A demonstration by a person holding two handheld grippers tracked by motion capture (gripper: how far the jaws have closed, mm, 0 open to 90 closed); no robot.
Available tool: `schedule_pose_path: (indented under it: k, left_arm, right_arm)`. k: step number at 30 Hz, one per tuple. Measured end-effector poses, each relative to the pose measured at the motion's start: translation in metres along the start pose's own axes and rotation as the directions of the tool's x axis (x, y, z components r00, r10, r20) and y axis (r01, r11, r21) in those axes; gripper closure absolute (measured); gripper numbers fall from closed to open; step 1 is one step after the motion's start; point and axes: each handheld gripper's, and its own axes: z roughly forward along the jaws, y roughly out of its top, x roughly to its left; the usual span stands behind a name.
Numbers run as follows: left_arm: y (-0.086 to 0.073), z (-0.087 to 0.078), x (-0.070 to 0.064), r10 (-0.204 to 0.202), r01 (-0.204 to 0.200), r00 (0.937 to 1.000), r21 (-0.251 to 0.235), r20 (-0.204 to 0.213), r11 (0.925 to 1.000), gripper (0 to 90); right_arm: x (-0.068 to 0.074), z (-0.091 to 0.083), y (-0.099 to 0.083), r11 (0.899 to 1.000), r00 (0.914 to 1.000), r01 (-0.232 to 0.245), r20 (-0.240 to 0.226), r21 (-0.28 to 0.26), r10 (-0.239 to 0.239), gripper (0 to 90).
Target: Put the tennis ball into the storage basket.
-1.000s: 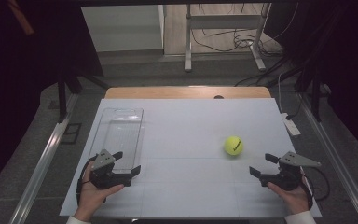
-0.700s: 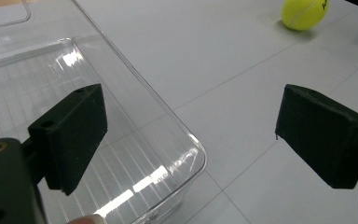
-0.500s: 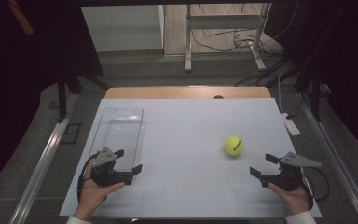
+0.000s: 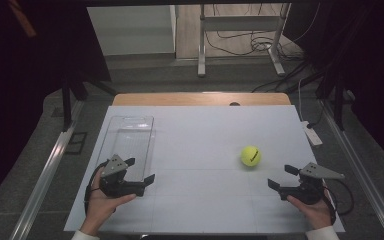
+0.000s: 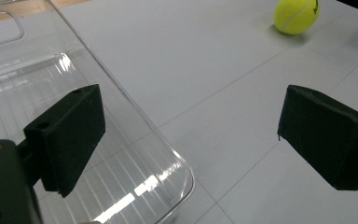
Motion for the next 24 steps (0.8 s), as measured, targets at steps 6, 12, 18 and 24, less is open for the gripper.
schedule_pose_path:
  k: [6,12,18,24]
  left_arm:
    - [0.003,0.002,-0.002,0.007,-0.008,0.9998,0.010,0.019,0.9999,8.2]
    - [0.005,0.005,-0.002,0.017,-0.017,0.9994,0.021,0.030,0.9996,8.2]
    - [0.013,0.011,-0.007,0.037,-0.039,0.9981,0.035,0.050,0.9986,8.4]
    - [0.017,0.016,-0.012,0.058,-0.062,0.9961,0.053,0.067,0.9967,8.5]
  right_arm:
    - [0.000,0.000,0.000,1.000,1.0000,-0.001,0.000,0.000,0.001,10.5]
    - [-0.001,0.000,0.000,1.000,1.0000,0.001,-0.003,0.001,-0.001,10.5]
    - [0.000,0.001,0.000,1.000,1.0000,0.001,-0.007,0.003,-0.001,10.6]
    - [-0.001,0.001,-0.001,1.000,1.0000,0.001,-0.007,0.004,-0.001,10.7]
